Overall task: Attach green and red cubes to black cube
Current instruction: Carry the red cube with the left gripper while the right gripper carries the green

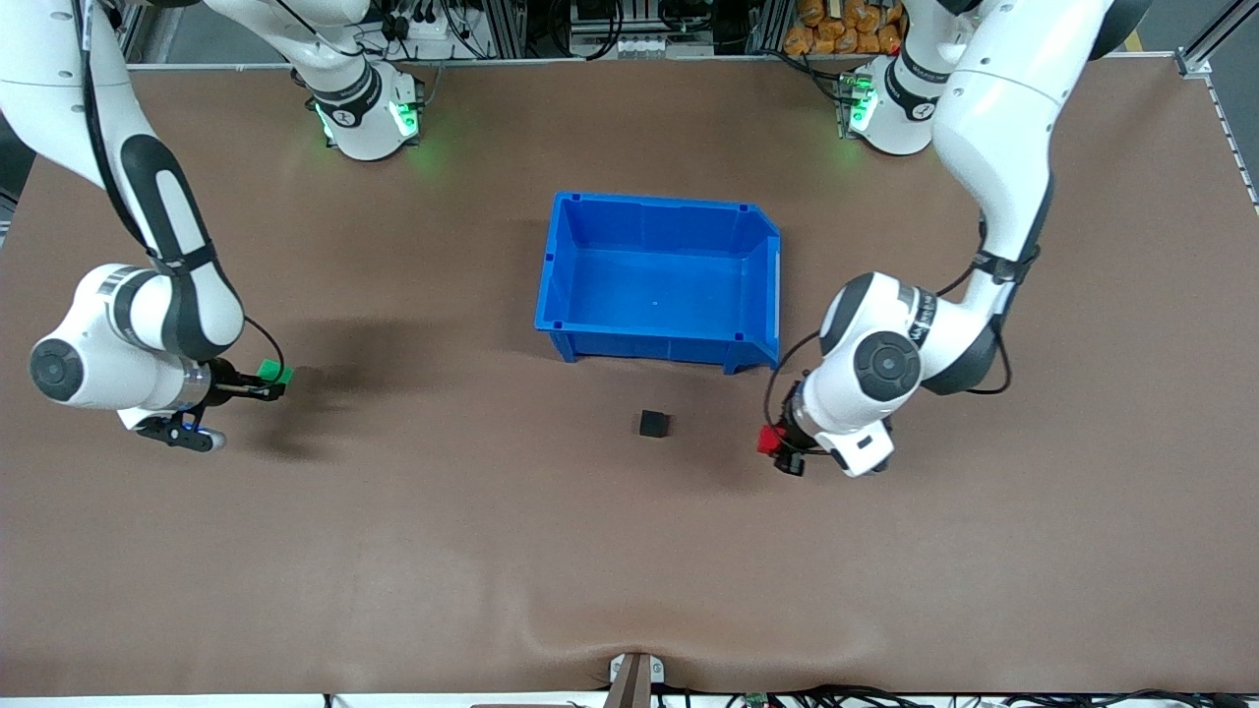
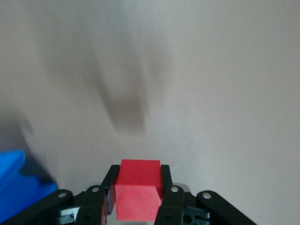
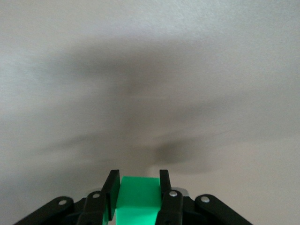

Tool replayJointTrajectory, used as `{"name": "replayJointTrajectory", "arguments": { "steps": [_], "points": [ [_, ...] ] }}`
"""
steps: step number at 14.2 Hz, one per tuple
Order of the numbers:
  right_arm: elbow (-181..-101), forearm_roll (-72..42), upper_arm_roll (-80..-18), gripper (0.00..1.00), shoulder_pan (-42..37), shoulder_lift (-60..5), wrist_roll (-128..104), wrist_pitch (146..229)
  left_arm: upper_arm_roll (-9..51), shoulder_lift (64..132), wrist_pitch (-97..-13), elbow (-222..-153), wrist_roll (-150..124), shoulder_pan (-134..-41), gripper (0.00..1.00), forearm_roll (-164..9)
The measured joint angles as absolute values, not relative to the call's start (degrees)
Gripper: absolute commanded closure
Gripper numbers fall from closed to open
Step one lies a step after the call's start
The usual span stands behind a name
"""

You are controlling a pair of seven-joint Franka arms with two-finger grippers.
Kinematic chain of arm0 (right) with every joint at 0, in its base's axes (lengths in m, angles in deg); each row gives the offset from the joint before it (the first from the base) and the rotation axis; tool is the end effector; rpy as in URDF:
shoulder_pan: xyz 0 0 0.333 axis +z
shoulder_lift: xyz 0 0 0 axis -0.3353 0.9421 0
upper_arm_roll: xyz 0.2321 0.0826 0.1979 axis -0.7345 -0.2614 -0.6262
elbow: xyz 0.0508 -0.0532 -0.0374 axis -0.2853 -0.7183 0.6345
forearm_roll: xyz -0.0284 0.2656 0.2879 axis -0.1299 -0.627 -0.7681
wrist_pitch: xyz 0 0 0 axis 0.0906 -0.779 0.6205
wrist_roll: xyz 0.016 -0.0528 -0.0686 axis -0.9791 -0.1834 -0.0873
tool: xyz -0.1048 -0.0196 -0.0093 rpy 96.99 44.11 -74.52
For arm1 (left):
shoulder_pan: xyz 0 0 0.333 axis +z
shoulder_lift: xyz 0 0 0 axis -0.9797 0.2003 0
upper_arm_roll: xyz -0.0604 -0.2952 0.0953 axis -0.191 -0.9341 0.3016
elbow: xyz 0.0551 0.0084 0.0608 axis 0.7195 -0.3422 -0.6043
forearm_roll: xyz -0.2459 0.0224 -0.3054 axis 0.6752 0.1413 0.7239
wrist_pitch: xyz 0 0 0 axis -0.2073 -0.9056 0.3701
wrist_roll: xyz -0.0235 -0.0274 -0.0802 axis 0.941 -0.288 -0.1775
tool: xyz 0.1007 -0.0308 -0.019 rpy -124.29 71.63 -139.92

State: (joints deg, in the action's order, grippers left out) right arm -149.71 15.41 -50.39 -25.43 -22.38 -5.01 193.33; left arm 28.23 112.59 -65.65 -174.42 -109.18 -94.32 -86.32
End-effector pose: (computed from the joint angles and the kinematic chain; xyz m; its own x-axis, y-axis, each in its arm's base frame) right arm 0.5993 -0.0979 0.2238 0.9299 -0.2611 -0.2590 -0.2792 -0.9596 -0.0353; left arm 0.6457 -0.3033 0.2577 0.2034 0.9708 -0.1273 0.9787 -0.2055 -0.0035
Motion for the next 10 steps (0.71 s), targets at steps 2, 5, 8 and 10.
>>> {"name": "replayJointTrajectory", "arguments": {
  "steps": [2, 5, 8, 10],
  "points": [
    [-147.6, 14.4, -50.5, 1.00, -25.3, -22.4, -2.1, 191.1, 28.2, 114.6, -63.9, -172.0, -110.2, -96.0, 1.00, -84.0],
    [-146.7, 14.3, -51.0, 1.00, -24.5, -22.4, 5.2, 190.5, 28.3, 118.2, -63.0, -167.3, -114.8, -98.4, 1.00, -83.8],
    [-145.8, 14.2, -51.3, 1.00, -22.1, -22.4, 15.2, 190.5, 28.3, 121.1, -62.7, -164.0, -117.7, -100.3, 1.00, -83.8],
    [-144.9, 14.2, -51.6, 1.00, -20.0, -22.4, 22.4, 190.5, 28.4, 122.4, -62.7, -163.2, -119.2, -101.1, 1.00, -83.8]
  ]
}}
